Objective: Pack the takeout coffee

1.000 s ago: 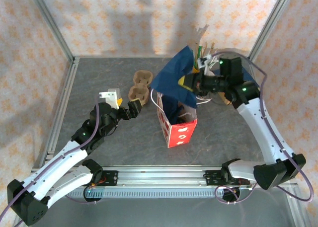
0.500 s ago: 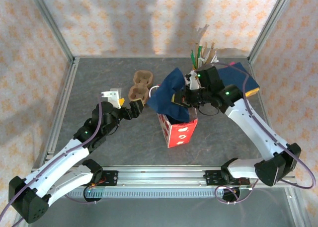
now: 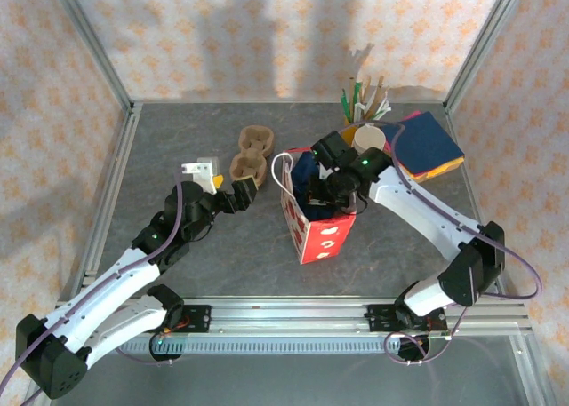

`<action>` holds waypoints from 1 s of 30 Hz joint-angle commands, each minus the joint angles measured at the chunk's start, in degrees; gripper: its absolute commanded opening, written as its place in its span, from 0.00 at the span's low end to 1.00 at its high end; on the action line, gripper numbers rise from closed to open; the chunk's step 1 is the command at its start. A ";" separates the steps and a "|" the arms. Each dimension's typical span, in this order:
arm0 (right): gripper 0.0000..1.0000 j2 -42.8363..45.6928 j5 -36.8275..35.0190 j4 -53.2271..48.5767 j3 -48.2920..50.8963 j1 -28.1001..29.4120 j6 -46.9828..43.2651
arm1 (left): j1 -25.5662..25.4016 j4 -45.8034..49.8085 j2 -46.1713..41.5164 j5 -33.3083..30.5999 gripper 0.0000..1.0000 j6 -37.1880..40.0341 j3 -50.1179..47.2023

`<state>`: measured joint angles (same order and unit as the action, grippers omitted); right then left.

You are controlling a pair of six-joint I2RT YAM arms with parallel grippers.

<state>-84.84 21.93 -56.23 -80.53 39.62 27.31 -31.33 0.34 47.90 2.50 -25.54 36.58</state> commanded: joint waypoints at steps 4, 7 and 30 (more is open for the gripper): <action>0.09 -1.07 -4.27 -4.40 -5.03 1.77 -1.89 | 0.53 -2.63 0.26 -0.12 0.99 -0.21 0.26; 0.23 -0.99 -2.24 -3.83 -6.96 1.87 -2.51 | 0.52 -2.19 0.09 -0.81 0.99 -0.17 0.45; 0.32 -6.31 -2.89 6.08 -5.17 1.87 -1.90 | 0.64 -0.95 -0.97 -2.40 0.99 0.83 0.82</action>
<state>-90.74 20.56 -51.77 -86.06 41.32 25.02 -31.33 -0.27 47.99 1.34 -25.47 36.58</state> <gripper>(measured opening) 0.318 0.992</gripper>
